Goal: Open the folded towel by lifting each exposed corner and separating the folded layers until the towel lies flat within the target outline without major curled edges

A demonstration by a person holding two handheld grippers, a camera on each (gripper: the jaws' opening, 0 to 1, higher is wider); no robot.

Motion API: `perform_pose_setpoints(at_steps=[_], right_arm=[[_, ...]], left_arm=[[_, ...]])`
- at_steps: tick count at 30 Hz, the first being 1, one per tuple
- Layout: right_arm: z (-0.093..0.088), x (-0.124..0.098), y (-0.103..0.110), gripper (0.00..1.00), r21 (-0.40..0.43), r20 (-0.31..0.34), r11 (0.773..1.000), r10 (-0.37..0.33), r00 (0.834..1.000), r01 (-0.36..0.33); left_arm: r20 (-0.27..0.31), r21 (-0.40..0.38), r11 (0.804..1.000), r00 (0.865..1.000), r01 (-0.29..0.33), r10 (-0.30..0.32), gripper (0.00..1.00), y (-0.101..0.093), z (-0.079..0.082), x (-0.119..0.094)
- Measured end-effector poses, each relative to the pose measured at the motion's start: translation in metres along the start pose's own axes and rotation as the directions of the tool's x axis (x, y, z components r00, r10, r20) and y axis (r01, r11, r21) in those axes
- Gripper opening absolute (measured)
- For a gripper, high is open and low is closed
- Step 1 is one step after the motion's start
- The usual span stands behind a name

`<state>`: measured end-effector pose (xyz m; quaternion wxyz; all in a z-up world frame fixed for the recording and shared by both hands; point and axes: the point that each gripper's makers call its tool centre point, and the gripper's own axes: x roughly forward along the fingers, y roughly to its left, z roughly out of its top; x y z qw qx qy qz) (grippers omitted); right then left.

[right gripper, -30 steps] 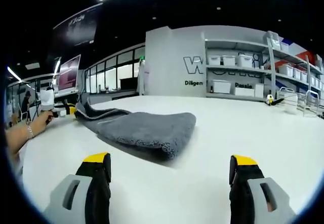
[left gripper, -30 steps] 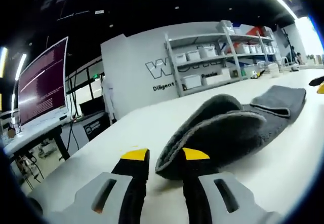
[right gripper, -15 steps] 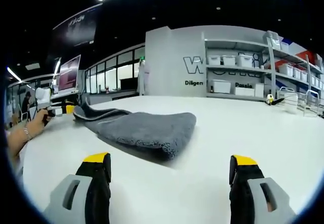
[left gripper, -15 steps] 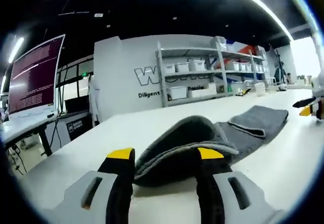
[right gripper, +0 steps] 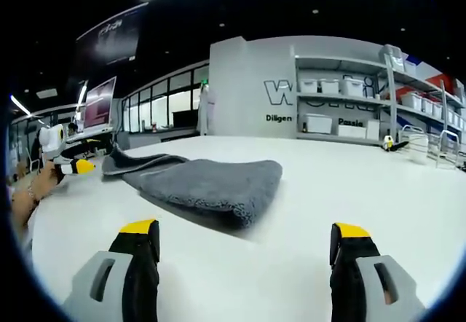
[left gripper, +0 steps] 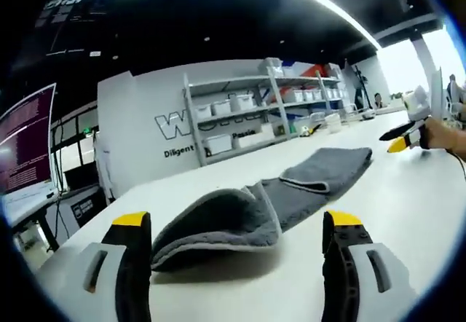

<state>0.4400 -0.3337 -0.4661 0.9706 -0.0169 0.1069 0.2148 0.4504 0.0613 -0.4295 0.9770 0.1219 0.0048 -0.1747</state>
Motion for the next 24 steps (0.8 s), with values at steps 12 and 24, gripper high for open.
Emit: perform_pose_setpoints(at_steps=[12, 24], right_arm=[[-0.003, -0.002, 0.002, 0.99, -0.006, -0.011, 1.000, -0.004, 1.000, 0.004], [-0.002, -0.012, 0.015, 0.99, -0.027, -0.001, 1.000, -0.010, 1.000, 0.010]], left_arm=[[-0.039, 0.068, 0.998, 0.999, -0.015, 0.018, 0.99, -0.010, -0.006, -0.016], [-0.027, 0.019, 0.999, 0.999, -0.040, 0.040, 0.99, -0.003, -0.003, -0.023]])
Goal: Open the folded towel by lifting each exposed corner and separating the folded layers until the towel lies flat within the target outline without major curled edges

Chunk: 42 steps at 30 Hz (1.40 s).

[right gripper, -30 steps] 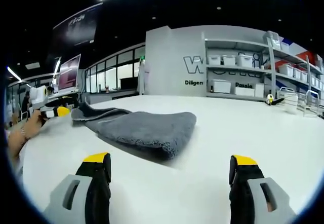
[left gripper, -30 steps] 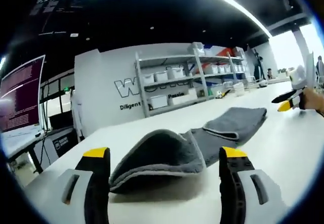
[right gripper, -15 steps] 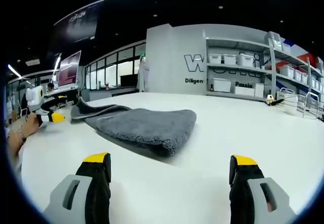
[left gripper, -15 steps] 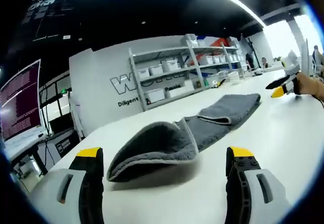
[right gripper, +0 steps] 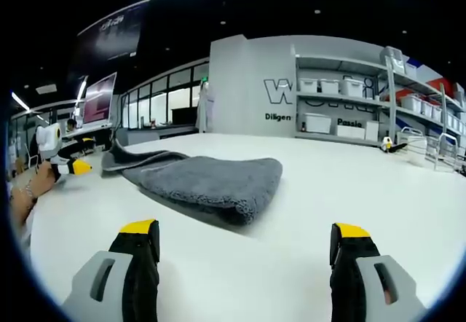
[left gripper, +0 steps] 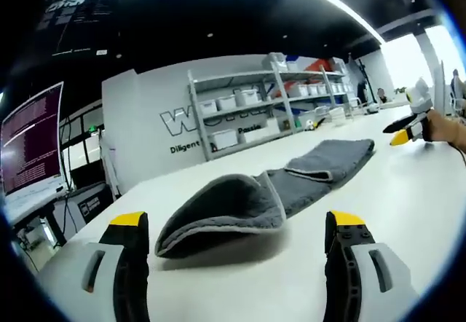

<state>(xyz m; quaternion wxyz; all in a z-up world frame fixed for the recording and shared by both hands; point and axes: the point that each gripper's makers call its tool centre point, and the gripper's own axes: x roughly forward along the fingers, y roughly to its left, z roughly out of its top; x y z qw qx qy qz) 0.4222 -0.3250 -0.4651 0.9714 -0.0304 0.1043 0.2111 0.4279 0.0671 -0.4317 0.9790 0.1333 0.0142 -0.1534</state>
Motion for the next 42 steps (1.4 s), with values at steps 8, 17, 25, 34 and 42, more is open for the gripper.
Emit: perform_pose_setpoints(at_steps=[8, 17, 25, 34, 42], right_arm=[[0.015, 0.005, 0.028, 0.97, -0.035, 0.059, 0.999, 0.004, 0.998, -0.002], [0.017, 0.035, 0.096, 0.95, -0.141, 0.024, 0.987, 0.085, 0.996, -0.081], [0.020, 0.059, 0.136, 0.85, -0.219, 0.022, 0.969, 0.124, 0.992, -0.117], [0.036, 0.079, 0.161, 0.57, -0.388, 0.088, 0.916, 0.152, 0.984, -0.106], [0.026, 0.111, 0.168, 0.40, -0.413, 0.029, 0.901, 0.163, 0.986, -0.137]], left_arm=[[-0.002, -0.013, 1.000, 1.000, 0.005, -0.005, 0.99, -0.005, -0.001, -0.007], [0.030, -0.019, 1.000, 1.000, -0.003, 0.003, 0.99, -0.014, 0.004, -0.020], [0.020, -0.017, 1.000, 1.000, 0.012, -0.012, 0.99, -0.020, 0.000, -0.021], [0.030, -0.082, 0.997, 1.000, 0.010, -0.008, 0.98, -0.014, -0.001, -0.019], [0.020, -0.068, 0.997, 1.000, 0.019, -0.017, 0.98, -0.017, -0.004, -0.017]])
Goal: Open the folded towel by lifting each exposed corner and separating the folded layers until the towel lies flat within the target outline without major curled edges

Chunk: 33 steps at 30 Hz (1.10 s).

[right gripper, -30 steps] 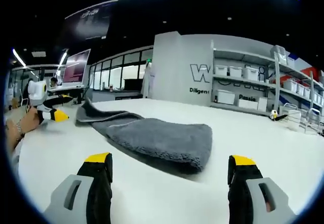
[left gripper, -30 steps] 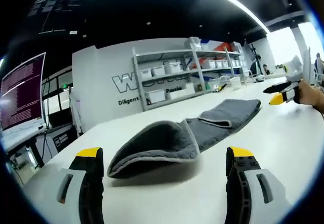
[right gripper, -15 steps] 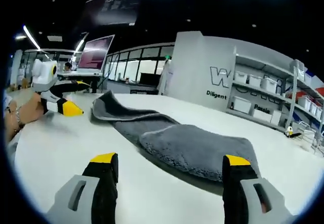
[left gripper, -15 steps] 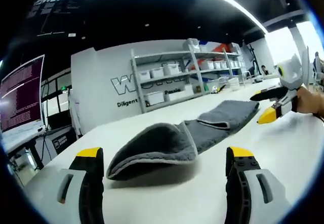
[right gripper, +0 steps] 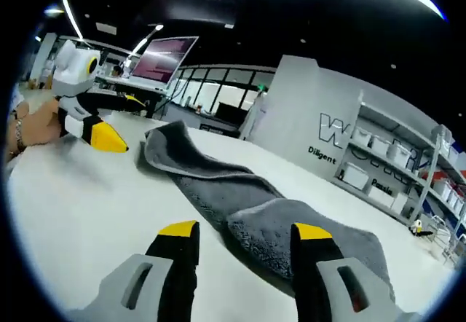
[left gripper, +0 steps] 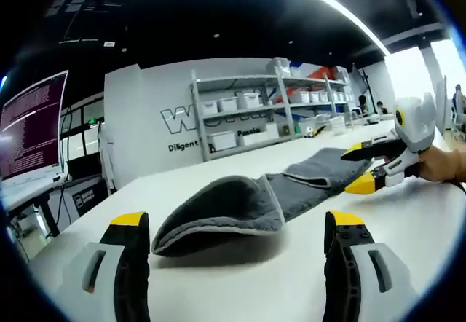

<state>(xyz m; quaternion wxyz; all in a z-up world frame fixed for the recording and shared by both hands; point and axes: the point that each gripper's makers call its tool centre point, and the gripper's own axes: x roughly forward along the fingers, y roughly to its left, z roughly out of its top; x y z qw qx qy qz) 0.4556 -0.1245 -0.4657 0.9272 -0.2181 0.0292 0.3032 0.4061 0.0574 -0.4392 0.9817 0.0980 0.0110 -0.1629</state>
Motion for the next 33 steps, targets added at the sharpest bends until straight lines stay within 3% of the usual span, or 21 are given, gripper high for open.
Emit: perform_pose_setpoints(at_steps=[2, 8, 12, 15, 20, 33], right_arm=[[0.003, 0.006, 0.002, 0.34, -0.028, 0.005, 1.000, -0.001, 1.000, 0.001], [0.002, 0.020, 0.015, 0.30, -0.115, -0.022, 0.993, 0.021, 1.000, -0.023], [0.002, 0.019, 0.008, 0.24, -0.094, -0.017, 0.996, 0.004, 1.000, -0.006], [-0.010, 0.019, 0.003, 0.22, -0.084, -0.068, 0.996, -0.016, 0.998, 0.011], [-0.008, 0.020, -0.006, 0.02, -0.081, -0.046, 0.996, -0.026, 0.999, 0.022], [0.006, 0.025, -0.031, 0.01, -0.051, 0.016, 0.997, -0.063, 0.998, 0.064]], left_arm=[[0.002, -0.006, 1.000, 1.000, 0.003, -0.003, 0.98, 0.002, 0.000, 0.002], [0.000, -0.012, 1.000, 1.000, 0.003, -0.003, 0.98, 0.009, 0.000, 0.010], [-0.001, -0.015, 1.000, 1.000, 0.006, -0.006, 0.98, 0.011, 0.000, 0.012], [-0.001, -0.015, 1.000, 1.000, 0.005, -0.005, 0.98, 0.013, 0.000, 0.013], [0.000, -0.013, 1.000, 1.000, 0.008, -0.008, 0.98, 0.013, 0.001, 0.015], [-0.006, -0.014, 1.000, 1.000, 0.012, -0.012, 0.98, 0.013, 0.000, 0.014]])
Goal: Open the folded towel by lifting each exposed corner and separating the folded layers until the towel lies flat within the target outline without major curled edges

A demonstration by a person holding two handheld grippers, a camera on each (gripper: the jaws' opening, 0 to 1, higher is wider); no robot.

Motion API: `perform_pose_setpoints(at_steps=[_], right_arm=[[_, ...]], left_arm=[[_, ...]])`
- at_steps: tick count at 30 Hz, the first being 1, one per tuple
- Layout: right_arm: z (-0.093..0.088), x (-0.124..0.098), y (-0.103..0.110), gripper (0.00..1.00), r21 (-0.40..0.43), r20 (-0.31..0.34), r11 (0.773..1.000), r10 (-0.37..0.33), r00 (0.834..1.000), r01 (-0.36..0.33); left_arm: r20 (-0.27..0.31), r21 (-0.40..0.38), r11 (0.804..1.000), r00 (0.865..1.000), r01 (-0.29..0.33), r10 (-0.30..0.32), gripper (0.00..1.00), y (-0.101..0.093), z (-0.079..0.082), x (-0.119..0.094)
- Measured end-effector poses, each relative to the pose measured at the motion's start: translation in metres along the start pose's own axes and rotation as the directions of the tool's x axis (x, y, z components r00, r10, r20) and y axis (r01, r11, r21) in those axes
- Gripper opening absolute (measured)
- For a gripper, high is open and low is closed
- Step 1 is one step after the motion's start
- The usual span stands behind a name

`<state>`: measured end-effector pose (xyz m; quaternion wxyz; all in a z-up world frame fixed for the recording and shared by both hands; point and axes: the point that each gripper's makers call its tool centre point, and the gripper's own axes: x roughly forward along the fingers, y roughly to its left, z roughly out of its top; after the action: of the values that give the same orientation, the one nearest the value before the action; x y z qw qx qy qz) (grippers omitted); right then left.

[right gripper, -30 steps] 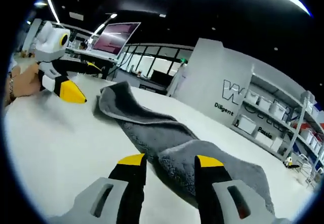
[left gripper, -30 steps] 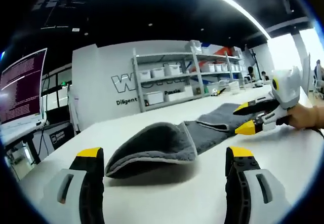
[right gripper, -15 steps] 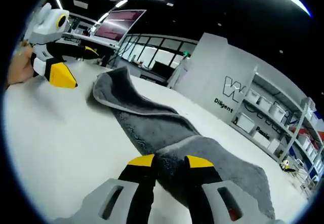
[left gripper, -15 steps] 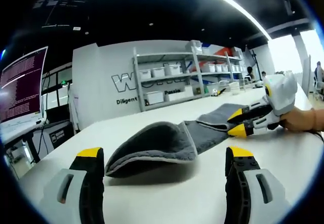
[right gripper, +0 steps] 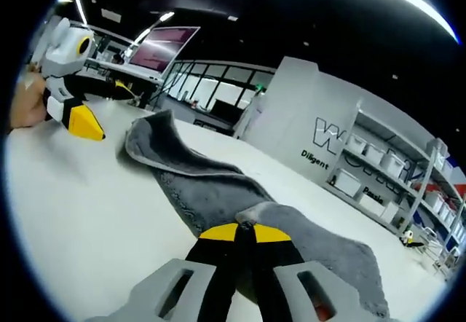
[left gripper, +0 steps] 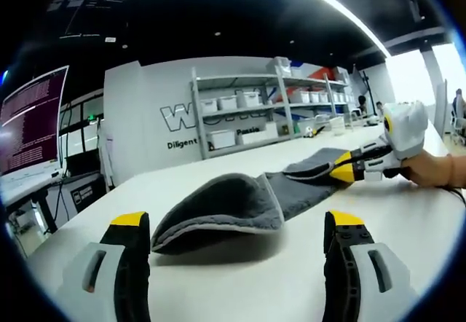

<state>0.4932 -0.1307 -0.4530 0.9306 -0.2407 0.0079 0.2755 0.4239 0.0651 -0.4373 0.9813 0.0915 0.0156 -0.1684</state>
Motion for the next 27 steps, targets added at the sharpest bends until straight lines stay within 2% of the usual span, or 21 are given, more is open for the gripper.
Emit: perform_pose_setpoints(at_steps=[9, 19, 23, 27], right_arm=[[-0.010, -0.014, -0.040, 0.01, 0.075, 0.001, 0.991, -0.112, 0.994, 0.111], [-0.015, -0.028, -0.062, 0.01, 0.079, 0.001, 0.979, -0.190, 0.982, 0.190], [-0.016, -0.031, -0.073, 0.01, 0.033, -0.002, 0.975, -0.219, 0.976, 0.218], [-0.023, -0.042, -0.083, 0.01, 0.049, -0.011, 0.967, -0.250, 0.968, 0.250]], left_arm=[[-0.007, 0.007, 1.000, 1.000, 0.001, -0.001, 0.98, 0.001, -0.001, 0.002], [-0.023, 0.028, 1.000, 1.000, 0.005, -0.004, 0.98, -0.006, -0.003, -0.005], [-0.026, 0.024, 1.000, 1.000, 0.003, -0.002, 0.98, -0.006, -0.003, -0.006], [-0.026, 0.027, 1.000, 1.000, 0.004, -0.003, 0.98, -0.008, -0.003, -0.008]])
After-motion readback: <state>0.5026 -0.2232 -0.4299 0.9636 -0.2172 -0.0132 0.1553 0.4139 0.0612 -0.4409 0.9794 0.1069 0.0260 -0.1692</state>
